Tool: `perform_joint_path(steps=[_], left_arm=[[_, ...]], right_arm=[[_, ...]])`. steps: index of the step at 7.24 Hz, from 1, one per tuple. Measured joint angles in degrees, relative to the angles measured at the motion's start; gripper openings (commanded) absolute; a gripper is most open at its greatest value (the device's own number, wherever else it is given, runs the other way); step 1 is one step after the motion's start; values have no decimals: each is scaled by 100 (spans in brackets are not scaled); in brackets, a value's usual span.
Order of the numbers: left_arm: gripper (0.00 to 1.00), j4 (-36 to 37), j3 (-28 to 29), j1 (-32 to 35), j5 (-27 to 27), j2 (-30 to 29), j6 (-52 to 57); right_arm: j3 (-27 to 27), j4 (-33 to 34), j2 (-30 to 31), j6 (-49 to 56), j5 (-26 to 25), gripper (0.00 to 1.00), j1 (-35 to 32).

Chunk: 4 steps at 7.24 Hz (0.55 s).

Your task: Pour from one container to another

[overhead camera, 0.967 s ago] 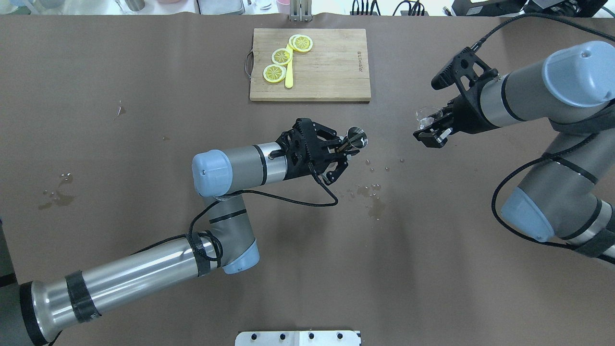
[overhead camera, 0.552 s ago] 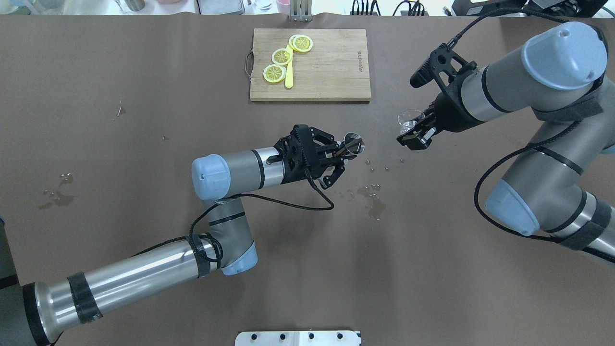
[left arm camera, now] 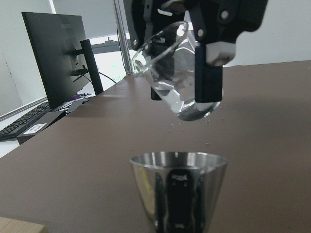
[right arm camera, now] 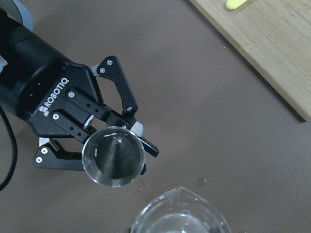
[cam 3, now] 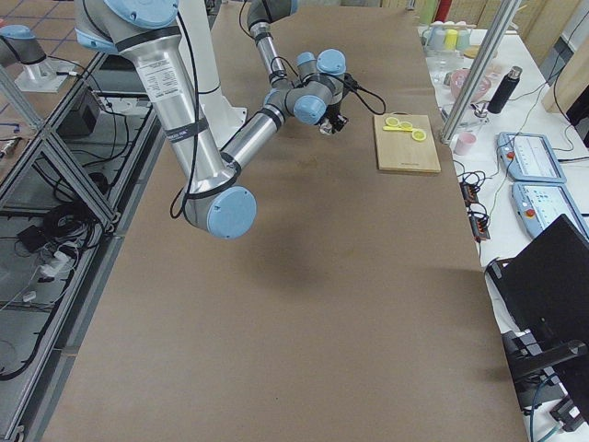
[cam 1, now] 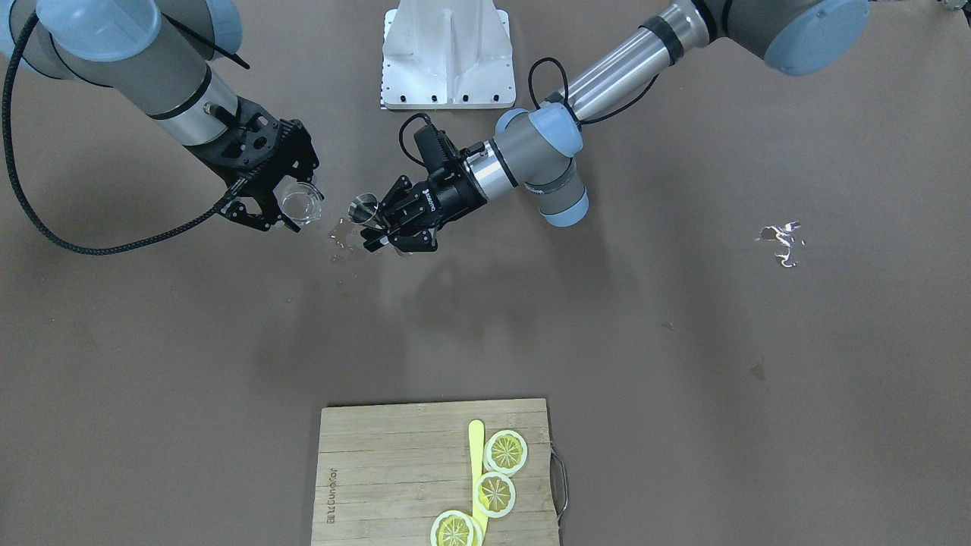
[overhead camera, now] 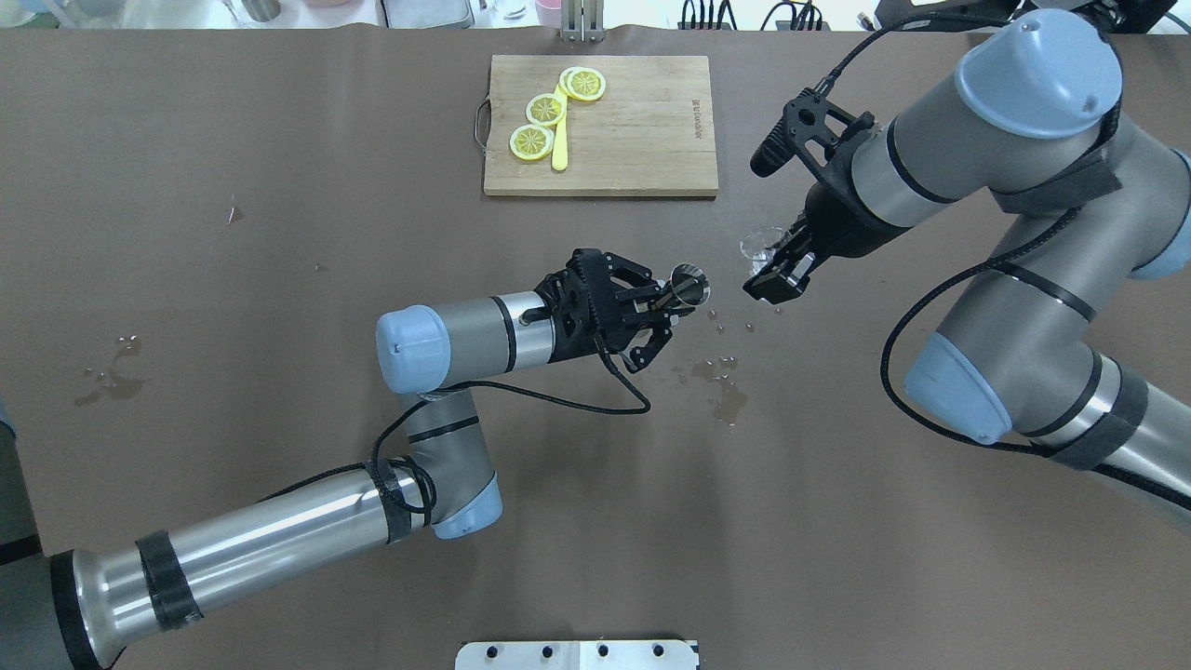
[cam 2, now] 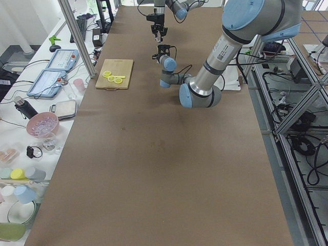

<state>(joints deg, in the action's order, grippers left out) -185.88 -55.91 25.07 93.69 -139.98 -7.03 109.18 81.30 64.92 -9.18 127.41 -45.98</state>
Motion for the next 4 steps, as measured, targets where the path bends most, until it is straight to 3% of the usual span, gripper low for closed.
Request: perform_joint_path(steps=[4], left_arm=[[0,-25,1,-44,0,-4,-4]], right_arm=[[54,663,-199,607,40,0,47]])
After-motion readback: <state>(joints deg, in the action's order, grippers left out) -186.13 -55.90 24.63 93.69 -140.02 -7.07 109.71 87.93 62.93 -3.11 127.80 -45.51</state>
